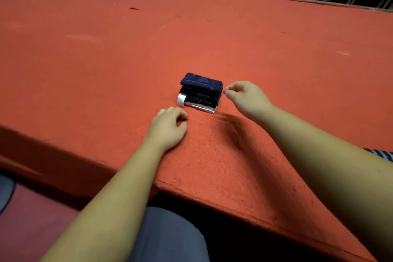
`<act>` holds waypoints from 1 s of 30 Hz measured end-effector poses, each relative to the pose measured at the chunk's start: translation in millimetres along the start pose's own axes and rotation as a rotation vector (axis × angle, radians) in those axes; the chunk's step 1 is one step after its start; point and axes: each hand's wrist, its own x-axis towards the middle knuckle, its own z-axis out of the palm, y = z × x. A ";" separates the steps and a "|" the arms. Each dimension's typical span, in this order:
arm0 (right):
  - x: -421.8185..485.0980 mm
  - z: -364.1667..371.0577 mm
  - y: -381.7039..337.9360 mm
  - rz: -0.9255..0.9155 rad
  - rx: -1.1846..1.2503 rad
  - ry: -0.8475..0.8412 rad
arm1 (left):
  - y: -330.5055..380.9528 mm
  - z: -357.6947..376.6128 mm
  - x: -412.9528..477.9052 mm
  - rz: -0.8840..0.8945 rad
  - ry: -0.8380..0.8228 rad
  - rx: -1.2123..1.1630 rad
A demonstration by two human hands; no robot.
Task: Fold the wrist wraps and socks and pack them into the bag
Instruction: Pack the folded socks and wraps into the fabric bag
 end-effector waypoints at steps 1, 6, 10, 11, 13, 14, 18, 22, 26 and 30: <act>9.3 4.8 -2.9 -0.018 -0.021 0.027 | -1.5 0.3 -0.4 -0.003 -0.001 -0.003; 57.2 27.2 -12.8 -0.069 -0.098 0.075 | -5.1 2.3 2.9 -0.009 0.008 0.016; 86.7 37.6 -19.0 -0.074 -0.216 -0.056 | -4.6 4.4 3.4 0.013 -0.008 0.082; 92.0 39.6 -19.3 -0.063 -0.247 -0.135 | -4.3 4.8 3.3 0.023 -0.007 0.090; 101.3 43.6 -17.3 0.011 -0.323 -0.308 | -4.2 5.9 3.8 0.037 0.001 0.104; 103.9 46.6 -16.5 0.058 -0.373 -0.374 | -4.1 6.2 4.3 0.035 0.003 0.113; 114.5 55.1 -9.7 0.092 -0.436 -0.495 | -4.7 8.2 7.1 0.019 0.003 0.155; 117.0 58.0 -1.1 0.081 -0.415 -0.536 | -2.1 10.1 6.6 0.006 0.007 0.186; 108.5 58.2 -3.6 0.071 -0.391 -0.506 | 4.1 11.6 4.4 0.015 -0.004 0.245; 89.3 64.0 -7.7 0.062 -0.326 -0.429 | 7.3 11.5 2.5 0.026 -0.003 0.285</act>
